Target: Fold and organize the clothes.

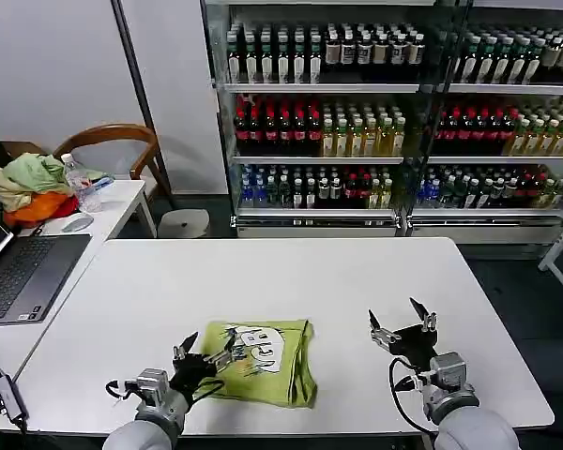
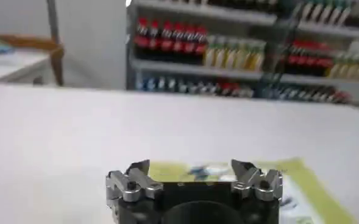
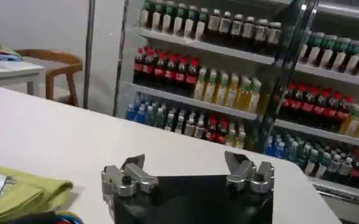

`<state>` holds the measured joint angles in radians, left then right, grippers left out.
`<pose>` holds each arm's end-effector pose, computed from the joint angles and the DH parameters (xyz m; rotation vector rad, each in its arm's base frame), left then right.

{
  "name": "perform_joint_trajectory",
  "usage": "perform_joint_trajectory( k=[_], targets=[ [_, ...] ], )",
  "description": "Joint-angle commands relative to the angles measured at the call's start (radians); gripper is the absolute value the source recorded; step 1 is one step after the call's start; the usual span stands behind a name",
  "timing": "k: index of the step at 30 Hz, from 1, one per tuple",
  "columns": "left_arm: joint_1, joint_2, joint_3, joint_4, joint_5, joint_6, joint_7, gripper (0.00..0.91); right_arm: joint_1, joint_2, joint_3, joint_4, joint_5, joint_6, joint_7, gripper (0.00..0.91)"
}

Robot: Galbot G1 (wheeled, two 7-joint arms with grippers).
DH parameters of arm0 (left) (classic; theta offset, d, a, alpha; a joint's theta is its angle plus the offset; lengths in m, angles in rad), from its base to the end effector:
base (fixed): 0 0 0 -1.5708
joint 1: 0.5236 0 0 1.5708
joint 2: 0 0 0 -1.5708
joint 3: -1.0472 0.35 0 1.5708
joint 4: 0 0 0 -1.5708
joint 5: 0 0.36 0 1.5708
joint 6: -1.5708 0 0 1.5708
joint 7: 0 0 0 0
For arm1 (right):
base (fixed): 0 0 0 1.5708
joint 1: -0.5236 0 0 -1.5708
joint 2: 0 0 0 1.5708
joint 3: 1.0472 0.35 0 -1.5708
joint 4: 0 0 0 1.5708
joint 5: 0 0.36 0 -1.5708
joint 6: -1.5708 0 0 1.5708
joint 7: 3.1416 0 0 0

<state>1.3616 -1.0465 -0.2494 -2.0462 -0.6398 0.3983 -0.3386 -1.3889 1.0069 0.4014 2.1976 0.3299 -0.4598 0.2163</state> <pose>0.2300 0.0177 -0.2890 -0.2215 -2.6652 0.1082 0.2270 -0.0442 -0.2254 0.2156 -2.8638 0.3411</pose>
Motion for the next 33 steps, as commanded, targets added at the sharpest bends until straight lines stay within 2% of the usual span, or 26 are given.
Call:
perform_joint_trajectory(
  k=[1,4,5,6,27,33],
  targets=[
    [-0.010,-0.003,-0.020,0.101,-0.037,0.078,-0.081,0.907,0.000,0.003,0.003,-0.002,0.000,0.003,-0.001,0.907],
    [-0.010,-0.002,-0.014,0.104,-0.038,0.078,-0.075,0.907,0.002,0.006,0.001,-0.005,0.000,0.004,-0.001,0.907],
    [-0.010,-0.002,-0.013,0.104,-0.038,0.077,-0.073,0.232,0.003,0.006,0.001,-0.005,0.000,0.004,-0.001,0.907],
    [-0.010,-0.005,-0.010,0.104,-0.038,0.072,-0.071,0.050,0.004,0.007,0.000,-0.006,0.000,0.004,-0.001,0.907],
    [-0.012,-0.025,0.016,0.075,-0.023,0.010,0.000,0.040,0.011,0.011,-0.010,-0.018,-0.005,0.003,0.000,0.907],
    [-0.030,0.008,-0.063,-0.009,-0.065,0.051,0.034,0.030,0.022,0.008,-0.014,-0.017,-0.006,0.001,0.001,0.907]
  ],
)
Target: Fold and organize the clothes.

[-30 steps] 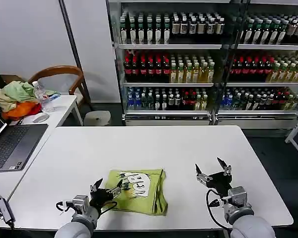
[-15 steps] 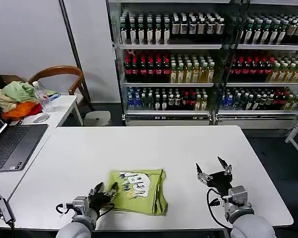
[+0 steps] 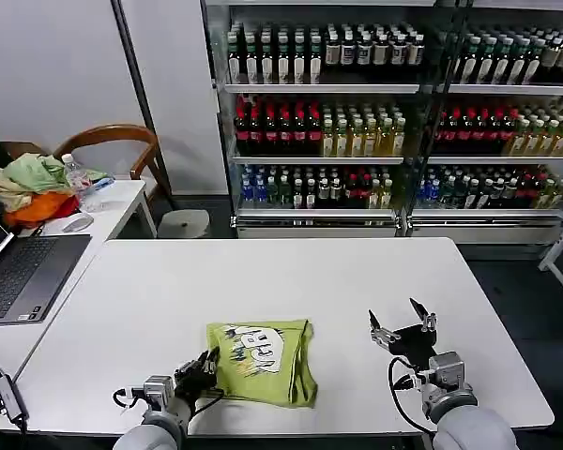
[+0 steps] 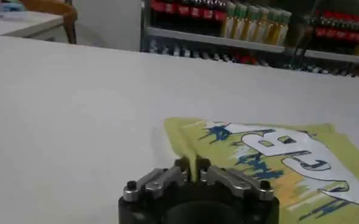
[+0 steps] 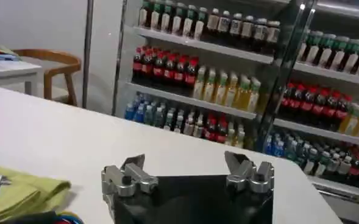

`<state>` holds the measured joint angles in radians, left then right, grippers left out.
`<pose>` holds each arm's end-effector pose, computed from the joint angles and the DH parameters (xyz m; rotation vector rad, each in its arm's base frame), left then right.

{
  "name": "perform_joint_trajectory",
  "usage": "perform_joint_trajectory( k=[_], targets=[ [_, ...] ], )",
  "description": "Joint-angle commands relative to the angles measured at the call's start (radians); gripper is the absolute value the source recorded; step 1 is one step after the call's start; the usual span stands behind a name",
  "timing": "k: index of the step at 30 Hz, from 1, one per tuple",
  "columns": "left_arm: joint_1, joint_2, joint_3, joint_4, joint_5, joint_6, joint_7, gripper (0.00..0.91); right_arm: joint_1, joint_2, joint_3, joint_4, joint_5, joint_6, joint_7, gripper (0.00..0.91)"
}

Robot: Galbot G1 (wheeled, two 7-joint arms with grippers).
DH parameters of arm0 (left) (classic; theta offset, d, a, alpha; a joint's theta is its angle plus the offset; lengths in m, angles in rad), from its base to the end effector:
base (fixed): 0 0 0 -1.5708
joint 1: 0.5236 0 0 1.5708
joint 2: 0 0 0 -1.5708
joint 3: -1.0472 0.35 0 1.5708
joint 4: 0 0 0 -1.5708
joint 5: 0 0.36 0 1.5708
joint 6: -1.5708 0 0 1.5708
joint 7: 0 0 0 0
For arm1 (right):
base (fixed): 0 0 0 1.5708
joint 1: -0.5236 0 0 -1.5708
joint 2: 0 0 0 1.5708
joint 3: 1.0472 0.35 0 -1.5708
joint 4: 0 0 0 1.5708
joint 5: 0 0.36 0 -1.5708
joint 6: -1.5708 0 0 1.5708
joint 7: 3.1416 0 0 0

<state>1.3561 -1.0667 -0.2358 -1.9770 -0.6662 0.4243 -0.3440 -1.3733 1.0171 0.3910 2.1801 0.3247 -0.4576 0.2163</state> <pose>0.2330 0.0182 -0.3129 -0.1889 -2.5748 0.1282 0.2314 -0.0425 -0.2292 0.2114 -2.8641 0.3353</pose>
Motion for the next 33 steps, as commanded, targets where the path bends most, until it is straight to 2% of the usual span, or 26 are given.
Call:
perform_joint_trajectory(
  k=[1,6,13,16,21,24,25,28,29,30,31,32,33],
  targets=[
    [-0.022,0.030,-0.085,-0.096,-0.055,0.032,0.038,0.030,0.006,-0.002,-0.003,0.001,0.000,-0.001,0.001,0.907],
    [0.001,0.084,-0.331,-0.180,-0.246,0.150,0.040,0.030,0.023,-0.006,-0.008,-0.006,0.003,0.001,0.000,0.907],
    [0.075,0.193,-0.630,-0.112,-0.417,0.155,0.054,0.030,0.043,-0.003,-0.034,-0.019,0.002,0.011,-0.003,0.907],
    [0.162,0.272,-0.756,-0.056,-0.434,0.157,0.074,0.030,0.053,-0.005,-0.043,-0.023,0.002,0.016,-0.004,0.907],
    [0.337,0.457,-1.027,0.007,-0.486,0.158,0.129,0.030,0.076,-0.006,-0.058,-0.023,0.003,0.023,-0.007,0.907],
    [0.385,0.483,-1.089,-0.056,-0.511,0.158,0.136,0.040,0.083,-0.001,-0.069,-0.020,0.002,0.024,-0.007,0.907],
    [0.360,0.462,-1.071,-0.102,-0.516,0.158,0.129,0.040,0.084,0.003,-0.074,-0.019,0.000,0.024,-0.007,0.907],
    [0.296,0.328,-0.831,-0.284,-0.482,0.155,0.081,0.040,0.072,0.008,-0.078,-0.016,-0.006,0.024,-0.007,0.907],
    [0.266,0.230,-0.678,-0.335,-0.336,0.153,0.102,0.040,0.063,0.006,-0.073,-0.012,-0.012,0.025,-0.007,0.907],
    [0.255,0.208,-0.557,-0.356,-0.278,0.153,0.111,0.040,0.059,0.004,-0.069,-0.011,-0.012,0.025,-0.007,0.907],
    [0.240,0.138,-0.454,-0.375,-0.177,0.152,0.129,0.040,0.052,0.003,-0.061,-0.010,-0.013,0.025,-0.006,0.907],
    [0.232,0.056,-0.288,-0.388,-0.084,0.152,0.148,0.040,0.038,-0.002,-0.048,-0.005,-0.013,0.025,-0.008,0.907],
    [0.232,0.026,-0.231,-0.388,-0.033,0.152,0.153,0.030,0.034,-0.004,-0.041,0.000,-0.013,0.025,-0.007,0.907]
  ],
)
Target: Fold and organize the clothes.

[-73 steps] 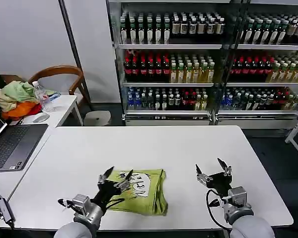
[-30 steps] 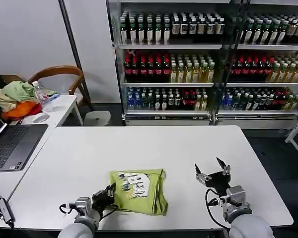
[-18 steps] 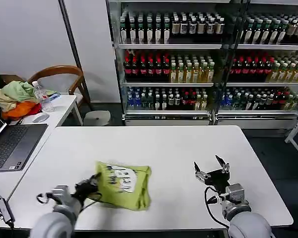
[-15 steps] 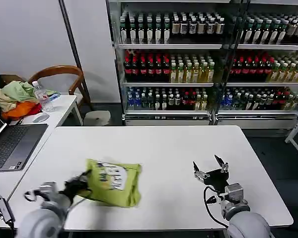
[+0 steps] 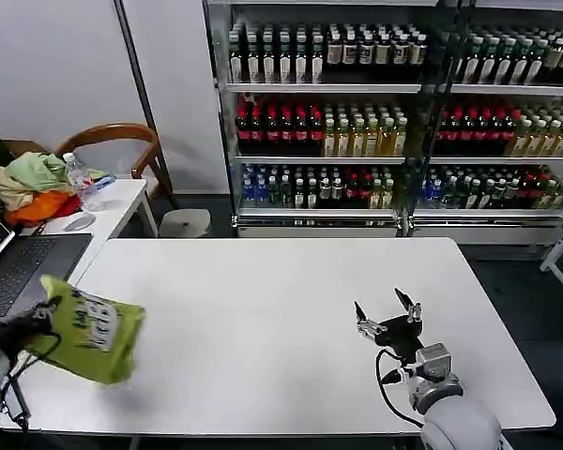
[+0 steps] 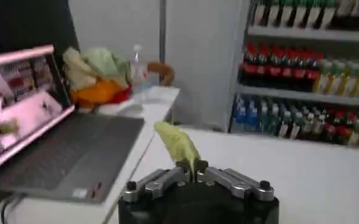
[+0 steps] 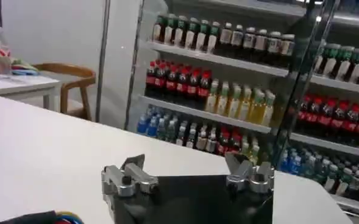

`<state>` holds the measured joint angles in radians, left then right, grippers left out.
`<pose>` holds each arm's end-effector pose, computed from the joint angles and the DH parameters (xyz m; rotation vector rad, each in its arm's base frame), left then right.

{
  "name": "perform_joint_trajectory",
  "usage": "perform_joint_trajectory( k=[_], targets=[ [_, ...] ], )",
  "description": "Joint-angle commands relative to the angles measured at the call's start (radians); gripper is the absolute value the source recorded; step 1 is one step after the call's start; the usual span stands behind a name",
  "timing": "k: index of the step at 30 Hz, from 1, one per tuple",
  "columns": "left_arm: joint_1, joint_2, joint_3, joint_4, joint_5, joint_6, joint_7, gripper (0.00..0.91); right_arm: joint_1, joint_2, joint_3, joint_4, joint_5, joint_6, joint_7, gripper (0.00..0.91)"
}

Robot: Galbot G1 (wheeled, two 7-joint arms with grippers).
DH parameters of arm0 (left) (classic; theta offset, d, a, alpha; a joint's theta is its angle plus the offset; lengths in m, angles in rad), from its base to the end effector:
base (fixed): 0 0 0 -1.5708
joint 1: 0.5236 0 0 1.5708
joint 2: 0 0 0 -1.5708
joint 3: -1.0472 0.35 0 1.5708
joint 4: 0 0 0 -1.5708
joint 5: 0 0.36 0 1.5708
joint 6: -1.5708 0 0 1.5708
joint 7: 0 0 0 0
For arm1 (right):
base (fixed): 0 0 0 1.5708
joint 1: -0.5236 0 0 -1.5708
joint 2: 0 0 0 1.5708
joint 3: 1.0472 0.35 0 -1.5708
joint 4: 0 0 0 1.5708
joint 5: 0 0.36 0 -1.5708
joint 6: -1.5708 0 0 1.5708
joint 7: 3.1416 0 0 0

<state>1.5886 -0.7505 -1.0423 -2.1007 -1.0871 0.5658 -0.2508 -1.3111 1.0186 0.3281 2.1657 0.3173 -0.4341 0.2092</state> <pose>0.2302 0.2279 -0.1407 0.1644 -2.7324 0.0894 0.2415 -0.0285 -0.2275 0.2879 -2.9054 0.3297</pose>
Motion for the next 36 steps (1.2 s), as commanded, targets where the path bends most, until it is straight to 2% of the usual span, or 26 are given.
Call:
perform_joint_trajectory(
  k=[1,2,5,8,16,21,23,33,35,36],
  targets=[
    [-0.004,-0.349,0.657,-0.260,0.420,0.005,0.094,0.040,-0.036,-0.006,0.033,0.017,-0.006,0.001,0.000,0.907],
    [-0.010,-0.391,0.787,-0.251,0.518,-0.015,0.099,0.040,-0.044,-0.009,0.042,0.023,-0.005,-0.001,0.000,0.907],
    [-0.047,-0.470,0.915,-0.220,0.596,-0.028,0.115,0.040,-0.057,-0.005,0.055,0.029,-0.006,-0.004,0.002,0.907],
    [-0.087,-0.509,0.976,-0.161,0.632,-0.048,0.121,0.040,-0.063,0.002,0.054,0.029,-0.015,-0.004,0.002,0.907],
    [-0.269,-0.581,1.001,-0.060,0.627,-0.092,0.040,0.040,-0.051,0.001,0.060,0.032,-0.020,-0.015,0.005,0.907],
    [-0.382,-0.612,0.981,-0.012,0.516,-0.094,-0.086,0.040,-0.054,0.005,0.064,0.032,-0.023,-0.018,0.006,0.907],
    [-0.430,-0.632,0.972,0.027,0.416,-0.094,-0.143,0.040,-0.052,0.005,0.071,0.026,-0.023,-0.018,0.005,0.907],
    [-0.458,-0.667,1.012,0.082,0.397,-0.098,-0.138,0.040,-0.028,0.001,0.081,0.009,-0.021,-0.017,0.004,0.907],
    [-0.463,-0.667,1.010,0.097,0.400,-0.098,-0.129,0.050,-0.027,0.001,0.082,0.009,-0.021,-0.017,0.003,0.907],
    [-0.464,-0.665,1.009,0.104,0.407,-0.095,-0.126,0.101,-0.027,0.001,0.082,0.009,-0.021,-0.016,0.003,0.907]
  ],
)
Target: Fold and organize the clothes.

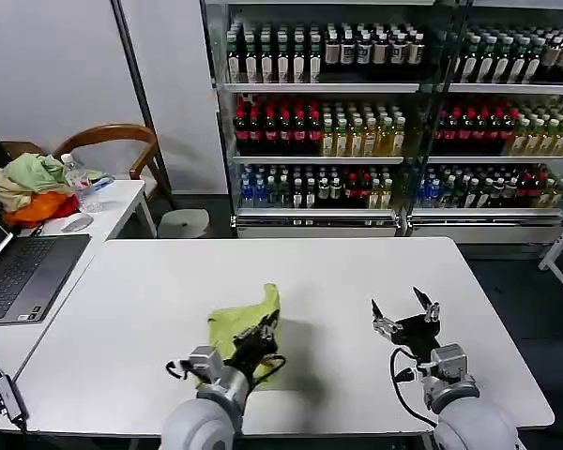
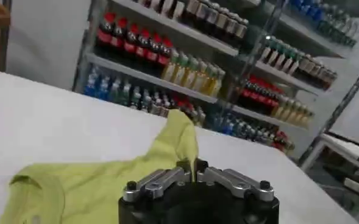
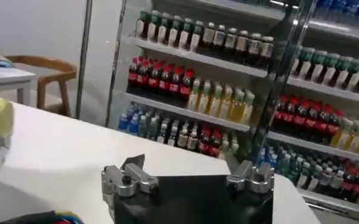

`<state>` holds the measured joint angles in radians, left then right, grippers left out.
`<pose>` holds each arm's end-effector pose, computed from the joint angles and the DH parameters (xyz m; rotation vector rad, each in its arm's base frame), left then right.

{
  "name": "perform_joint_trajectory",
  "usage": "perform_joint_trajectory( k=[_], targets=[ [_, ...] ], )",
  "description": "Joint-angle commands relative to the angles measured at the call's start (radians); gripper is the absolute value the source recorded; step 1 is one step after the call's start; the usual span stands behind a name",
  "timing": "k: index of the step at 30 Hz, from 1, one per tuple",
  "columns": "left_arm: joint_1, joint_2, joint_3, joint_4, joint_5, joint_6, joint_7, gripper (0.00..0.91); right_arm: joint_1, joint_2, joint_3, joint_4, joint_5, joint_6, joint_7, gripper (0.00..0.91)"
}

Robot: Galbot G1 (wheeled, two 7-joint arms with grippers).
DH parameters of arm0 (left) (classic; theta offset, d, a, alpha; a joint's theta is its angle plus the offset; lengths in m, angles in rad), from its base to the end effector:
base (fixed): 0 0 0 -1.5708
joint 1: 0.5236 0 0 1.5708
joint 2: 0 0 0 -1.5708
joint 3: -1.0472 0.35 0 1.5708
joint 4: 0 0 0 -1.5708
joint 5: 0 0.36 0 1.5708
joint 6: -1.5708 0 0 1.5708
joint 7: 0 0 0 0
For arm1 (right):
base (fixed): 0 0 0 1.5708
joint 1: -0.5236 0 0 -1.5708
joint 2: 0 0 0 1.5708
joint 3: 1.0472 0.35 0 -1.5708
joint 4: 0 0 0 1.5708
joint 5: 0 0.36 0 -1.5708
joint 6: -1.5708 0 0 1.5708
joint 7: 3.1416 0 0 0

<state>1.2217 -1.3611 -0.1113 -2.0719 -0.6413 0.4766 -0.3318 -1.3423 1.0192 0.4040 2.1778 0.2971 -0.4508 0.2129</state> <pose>0.2502 -0.0869 -0.2467 -0.4509 -2.6697 0.4997 0.2397 -0.0458 -0.2209 0.1831 -2.9095 0.3779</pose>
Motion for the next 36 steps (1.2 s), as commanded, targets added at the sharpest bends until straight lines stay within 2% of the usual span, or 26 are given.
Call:
perform_joint_trajectory(
  k=[1,2,11,14,17,18,20,22,25,28,34,36],
  targets=[
    [-0.098,-0.052,0.076,0.078,-0.026,0.002,-0.045,0.645,0.004,0.001,0.006,-0.003,0.000,0.001,-0.001,0.907],
    [-0.099,-0.049,0.072,0.082,-0.029,-0.002,-0.033,0.907,0.005,0.002,0.006,-0.004,-0.001,0.002,-0.002,0.907],
    [-0.102,-0.029,0.041,0.056,-0.030,-0.098,0.087,0.907,0.037,-0.005,0.021,-0.017,-0.002,0.006,-0.012,0.907],
    [-0.095,0.022,-0.017,-0.010,-0.010,-0.110,0.121,0.907,0.040,-0.003,0.018,-0.024,-0.002,0.007,-0.012,0.907],
    [-0.080,0.107,-0.120,-0.023,0.102,-0.158,0.188,0.907,0.038,0.004,0.005,-0.039,0.001,0.013,-0.013,0.907],
    [-0.059,0.158,-0.193,-0.012,0.132,-0.175,0.214,0.907,0.036,0.008,-0.006,-0.044,0.015,0.013,-0.018,0.907],
    [-0.030,0.215,-0.276,0.018,0.168,-0.216,0.254,0.907,0.034,0.012,-0.031,-0.046,0.056,0.006,-0.023,0.907],
    [0.031,0.279,-0.409,0.074,0.179,-0.245,0.346,0.907,0.024,0.018,-0.060,-0.051,0.157,-0.024,-0.033,0.907],
    [0.096,0.313,-0.502,0.106,0.174,-0.273,0.396,0.907,0.004,0.028,-0.100,-0.062,0.262,-0.068,-0.049,0.907],
    [0.138,0.315,-0.544,0.116,0.176,-0.297,0.415,0.907,0.000,0.042,-0.125,-0.081,0.337,-0.092,-0.074,0.907],
    [0.166,0.282,-0.515,0.123,0.187,-0.321,0.410,0.907,0.034,0.055,-0.132,-0.132,0.498,-0.112,-0.073,0.907],
    [0.162,0.270,-0.504,0.129,0.192,-0.322,0.410,0.907,0.038,0.057,-0.131,-0.147,0.518,-0.114,-0.074,0.907]
  ],
)
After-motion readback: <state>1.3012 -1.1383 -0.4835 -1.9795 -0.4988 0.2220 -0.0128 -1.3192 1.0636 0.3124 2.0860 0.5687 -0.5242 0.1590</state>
